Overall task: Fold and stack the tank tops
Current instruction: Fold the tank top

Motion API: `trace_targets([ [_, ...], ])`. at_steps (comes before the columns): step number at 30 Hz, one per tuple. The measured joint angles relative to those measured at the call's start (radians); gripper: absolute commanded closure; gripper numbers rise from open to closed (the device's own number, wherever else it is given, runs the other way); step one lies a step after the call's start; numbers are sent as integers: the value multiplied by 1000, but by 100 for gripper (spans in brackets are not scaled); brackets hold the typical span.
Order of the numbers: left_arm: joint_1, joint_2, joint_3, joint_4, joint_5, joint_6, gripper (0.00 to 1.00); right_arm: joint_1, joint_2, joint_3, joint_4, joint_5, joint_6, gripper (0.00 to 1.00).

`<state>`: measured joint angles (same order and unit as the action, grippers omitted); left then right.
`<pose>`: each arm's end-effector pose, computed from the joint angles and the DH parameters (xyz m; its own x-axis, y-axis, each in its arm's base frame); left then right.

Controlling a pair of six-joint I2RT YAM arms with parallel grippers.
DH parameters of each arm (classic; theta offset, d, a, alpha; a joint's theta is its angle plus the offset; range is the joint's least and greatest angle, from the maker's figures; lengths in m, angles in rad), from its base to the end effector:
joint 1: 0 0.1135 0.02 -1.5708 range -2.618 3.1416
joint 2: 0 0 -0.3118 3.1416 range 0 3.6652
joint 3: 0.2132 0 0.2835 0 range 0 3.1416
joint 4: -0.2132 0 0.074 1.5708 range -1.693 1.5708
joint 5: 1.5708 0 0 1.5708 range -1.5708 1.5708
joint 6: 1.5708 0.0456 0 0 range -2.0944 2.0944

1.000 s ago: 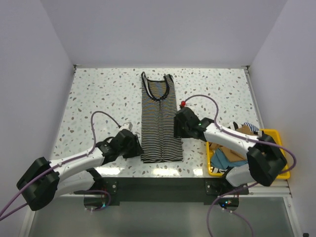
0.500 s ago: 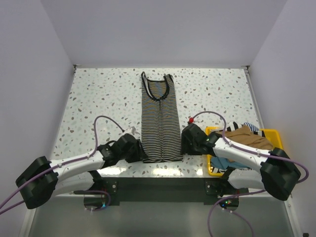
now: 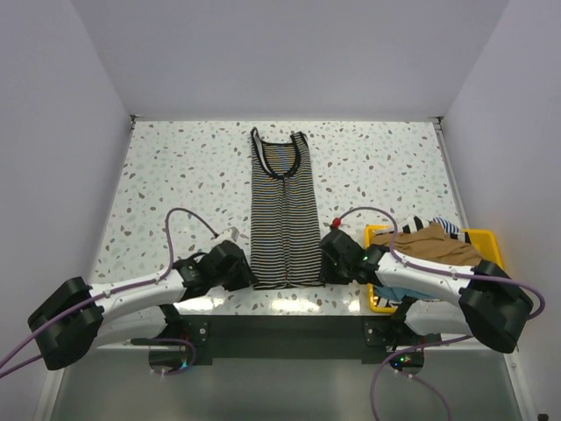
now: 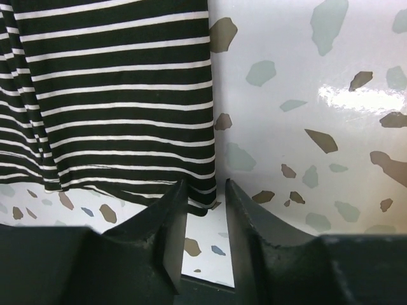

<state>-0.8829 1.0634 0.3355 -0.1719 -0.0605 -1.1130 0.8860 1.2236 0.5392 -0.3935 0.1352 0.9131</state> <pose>0.1225 -0.1447 0.1529 -0.8901 -0.3271 -0.3173 -0.1158 0.8357 -0.5368 0.1458 0.1688 0.1730 -0.9161 0.1180 -0.3832 -0.0035 0.9533 0.3019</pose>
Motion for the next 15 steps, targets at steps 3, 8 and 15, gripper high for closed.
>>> trace_targets([
  [3, -3, 4, -1, 4, 0, 0, 77, 5, 0, -8, 19, 0, 15, 71],
  [8, -15, 6, -6, 8, -1, 2, 98, 34, 0, -17, 34, 0, 33, 96],
  [15, -61, -20, -6, -31, -8, 2, 100, 91, -16, -18, 3, 10, 55, 100],
])
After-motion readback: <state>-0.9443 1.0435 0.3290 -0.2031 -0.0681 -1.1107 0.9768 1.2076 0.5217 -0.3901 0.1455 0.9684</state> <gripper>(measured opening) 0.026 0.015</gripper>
